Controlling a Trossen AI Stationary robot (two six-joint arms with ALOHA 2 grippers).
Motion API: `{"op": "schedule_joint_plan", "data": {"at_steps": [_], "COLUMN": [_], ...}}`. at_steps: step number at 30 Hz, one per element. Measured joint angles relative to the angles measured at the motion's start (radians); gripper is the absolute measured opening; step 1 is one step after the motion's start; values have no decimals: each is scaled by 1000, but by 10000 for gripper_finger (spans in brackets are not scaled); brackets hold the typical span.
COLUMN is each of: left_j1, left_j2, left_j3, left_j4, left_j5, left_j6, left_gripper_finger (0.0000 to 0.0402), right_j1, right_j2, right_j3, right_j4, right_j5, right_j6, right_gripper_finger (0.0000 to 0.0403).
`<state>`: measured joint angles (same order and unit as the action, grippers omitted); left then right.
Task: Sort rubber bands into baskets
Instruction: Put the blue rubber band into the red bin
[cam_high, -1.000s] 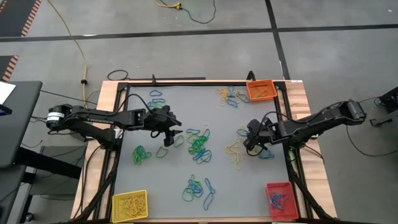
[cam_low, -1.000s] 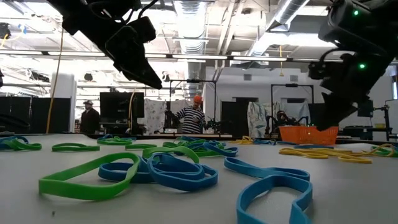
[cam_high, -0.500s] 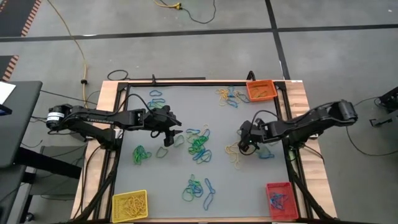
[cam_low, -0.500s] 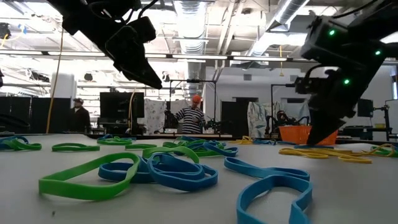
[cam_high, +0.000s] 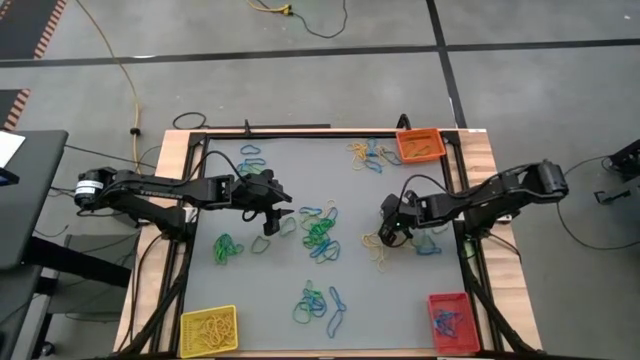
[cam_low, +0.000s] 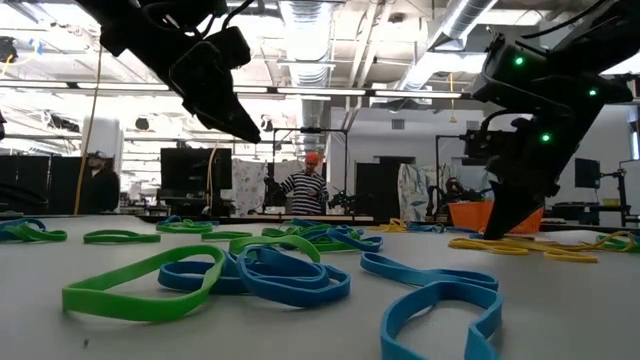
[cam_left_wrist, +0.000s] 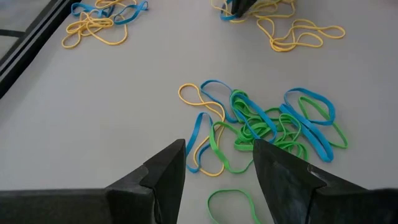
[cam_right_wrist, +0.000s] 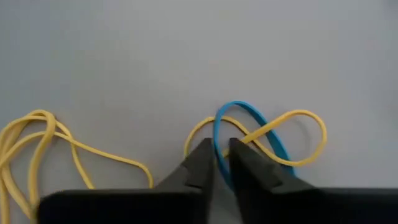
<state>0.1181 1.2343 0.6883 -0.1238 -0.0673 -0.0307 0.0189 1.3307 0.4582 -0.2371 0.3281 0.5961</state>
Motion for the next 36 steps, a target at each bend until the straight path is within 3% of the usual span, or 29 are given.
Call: {"op": "schedule_joint_plan", "data": {"at_steps": [3,12,20,26,31,36], "left_j1": [0,0,0,0,0,0], "left_j2": [0,0,0,0,0,0], "left_j3": [0,0,0,0,0,0], "left_j4": [0,0,0,0,0,0], "left_j5": [0,0,0,0,0,0], "left_j6": [0,0,0,0,0,0], "left_gripper_finger": [178,178,178,178,178,178], "right_j1": [0,24,71,123,207,381], "right_j2": [-54,-213,-373,-481,-559,-593], "right_j3": [-1,-1,0,0,1,1], "right_j4": [-12,-74,-94,-82,-93,-136], "right_j5": [-4,1,112,121,-9,-179], "right_j6": [-11,-6,-6,-2,16,99], "right_gripper_finger": [17,19,18,19,19,19]}}
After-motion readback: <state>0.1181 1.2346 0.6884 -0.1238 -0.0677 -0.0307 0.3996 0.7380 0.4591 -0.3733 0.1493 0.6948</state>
